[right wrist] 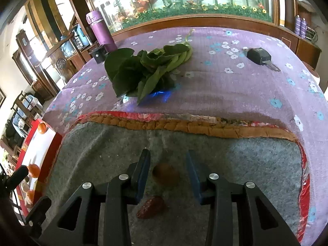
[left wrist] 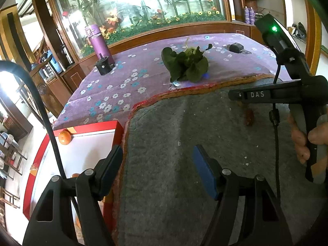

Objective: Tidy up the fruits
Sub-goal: 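Move both open tools back over the remaining nut and date on the felt mat, then lower the open left tool toward the red date beside the brown nut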

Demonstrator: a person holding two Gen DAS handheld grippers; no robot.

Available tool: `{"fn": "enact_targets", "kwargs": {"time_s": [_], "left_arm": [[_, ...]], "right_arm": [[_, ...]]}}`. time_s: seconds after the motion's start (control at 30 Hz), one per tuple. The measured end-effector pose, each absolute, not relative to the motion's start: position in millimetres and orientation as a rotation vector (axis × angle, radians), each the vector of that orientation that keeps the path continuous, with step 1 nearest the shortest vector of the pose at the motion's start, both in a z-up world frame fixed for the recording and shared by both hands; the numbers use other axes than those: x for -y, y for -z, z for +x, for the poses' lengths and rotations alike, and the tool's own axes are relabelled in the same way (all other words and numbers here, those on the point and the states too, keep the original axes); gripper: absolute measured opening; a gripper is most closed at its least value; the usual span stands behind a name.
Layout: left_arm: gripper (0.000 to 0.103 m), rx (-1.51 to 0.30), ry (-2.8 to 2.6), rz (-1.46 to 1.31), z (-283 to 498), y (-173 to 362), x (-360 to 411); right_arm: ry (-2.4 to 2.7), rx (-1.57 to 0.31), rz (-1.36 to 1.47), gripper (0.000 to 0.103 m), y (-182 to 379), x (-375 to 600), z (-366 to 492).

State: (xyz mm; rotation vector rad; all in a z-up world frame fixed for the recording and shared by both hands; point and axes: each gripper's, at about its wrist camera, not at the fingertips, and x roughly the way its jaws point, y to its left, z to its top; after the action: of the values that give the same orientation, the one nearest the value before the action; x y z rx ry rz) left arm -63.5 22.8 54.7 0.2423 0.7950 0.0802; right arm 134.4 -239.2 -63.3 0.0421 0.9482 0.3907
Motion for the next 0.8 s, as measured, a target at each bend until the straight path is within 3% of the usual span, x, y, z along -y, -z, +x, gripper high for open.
{"fn": "enact_targets", "kwargs": {"time_s": [0.8], "left_arm": [[0.07, -0.784, -0.085, 0.284, -50, -47, -7]], "right_arm": [[-0.408, -0.936, 0.093, 0.039, 62, 245, 134]]}}
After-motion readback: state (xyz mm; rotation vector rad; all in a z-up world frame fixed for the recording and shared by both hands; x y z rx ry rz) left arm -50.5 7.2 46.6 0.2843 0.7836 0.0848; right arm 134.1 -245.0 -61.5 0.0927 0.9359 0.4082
